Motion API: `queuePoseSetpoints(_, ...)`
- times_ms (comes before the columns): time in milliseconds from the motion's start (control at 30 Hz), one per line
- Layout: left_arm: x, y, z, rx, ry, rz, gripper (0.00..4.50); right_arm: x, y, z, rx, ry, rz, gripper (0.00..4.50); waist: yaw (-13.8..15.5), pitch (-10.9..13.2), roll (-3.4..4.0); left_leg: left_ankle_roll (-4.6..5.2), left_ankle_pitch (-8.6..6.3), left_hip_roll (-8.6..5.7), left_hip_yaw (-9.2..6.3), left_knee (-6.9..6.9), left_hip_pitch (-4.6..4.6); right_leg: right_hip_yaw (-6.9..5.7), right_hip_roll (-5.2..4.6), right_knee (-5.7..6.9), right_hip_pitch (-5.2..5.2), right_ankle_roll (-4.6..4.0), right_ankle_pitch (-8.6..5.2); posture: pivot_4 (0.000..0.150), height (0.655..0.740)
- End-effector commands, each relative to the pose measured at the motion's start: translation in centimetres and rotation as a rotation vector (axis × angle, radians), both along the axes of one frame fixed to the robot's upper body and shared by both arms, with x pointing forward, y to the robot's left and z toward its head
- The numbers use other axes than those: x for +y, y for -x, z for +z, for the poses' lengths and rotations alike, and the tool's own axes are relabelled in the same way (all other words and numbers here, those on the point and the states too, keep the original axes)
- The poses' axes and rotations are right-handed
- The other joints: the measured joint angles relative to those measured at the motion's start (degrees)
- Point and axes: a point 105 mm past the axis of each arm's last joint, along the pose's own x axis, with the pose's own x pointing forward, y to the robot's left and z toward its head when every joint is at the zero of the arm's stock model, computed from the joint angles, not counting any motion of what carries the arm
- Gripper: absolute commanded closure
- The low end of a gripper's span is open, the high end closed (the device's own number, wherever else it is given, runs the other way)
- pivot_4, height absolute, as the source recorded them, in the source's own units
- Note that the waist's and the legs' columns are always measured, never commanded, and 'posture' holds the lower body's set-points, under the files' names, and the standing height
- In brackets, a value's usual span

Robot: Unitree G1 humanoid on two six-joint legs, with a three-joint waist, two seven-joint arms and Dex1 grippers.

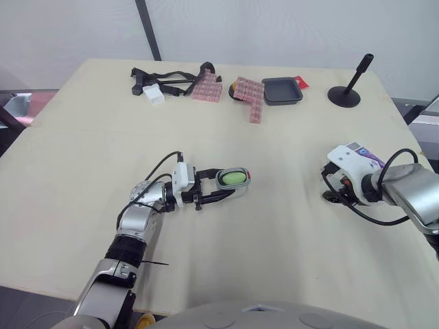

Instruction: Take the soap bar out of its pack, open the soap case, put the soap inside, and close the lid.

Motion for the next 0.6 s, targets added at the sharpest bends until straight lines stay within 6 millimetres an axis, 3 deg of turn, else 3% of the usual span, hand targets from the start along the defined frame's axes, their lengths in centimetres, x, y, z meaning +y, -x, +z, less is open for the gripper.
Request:
queuePoseSetpoints(33, 0.1, -0.1, 0.4, -0.030, 0.001, 0.006, 2.57, -0.1, -0.4, 1.4, -0.059, 0.020, 0.020, 2.53, 0.0, 0.0, 0.00, 0.00, 0.00, 0.00, 0.00, 0.00, 0.00, 0.00, 0.00, 0.00, 0.00, 0.00, 0.00, 0.150, 0.7400)
queuePoseSetpoints(200, -0.2, -0.3, 0.9, -0.034, 0.013, 0.004, 2.57, 2.7, -0.6, 4.8, -0.164, -0.033, 0.176, 2.53, -0.1, 0.0, 0.03, 0.00, 0.00, -0.01, 0.01, -0.02, 0.00, 0.01, 0.01, 0.00, -0.01, 0.00, 0.00, 0.150, 0.7400)
queuePoseSetpoints(400, -1.3, -0.3, 1.6, -0.056, 0.027, -0.034, 2.57, 8.5, 0.4, 8.6, -0.256, -0.130, 0.467, 2.53, -0.1, 0.0, 0.03, 0.00, 0.00, -0.02, 0.01, -0.03, -0.01, 0.00, 0.01, -0.01, -0.02, 0.00, 0.00, 0.150, 0.7400)
queuePoseSetpoints(600, -2.8, -0.2, 1.7, -0.055, 0.027, -0.100, 2.57, 11.6, 1.4, 10.5, -0.350, -0.096, 0.757, 2.53, 0.3, 0.0, 0.02, 0.01, -0.01, -0.03, 0.00, -0.02, -0.03, -0.01, 0.00, 0.03, -0.03, 0.00, 0.00, 0.150, 0.7400)
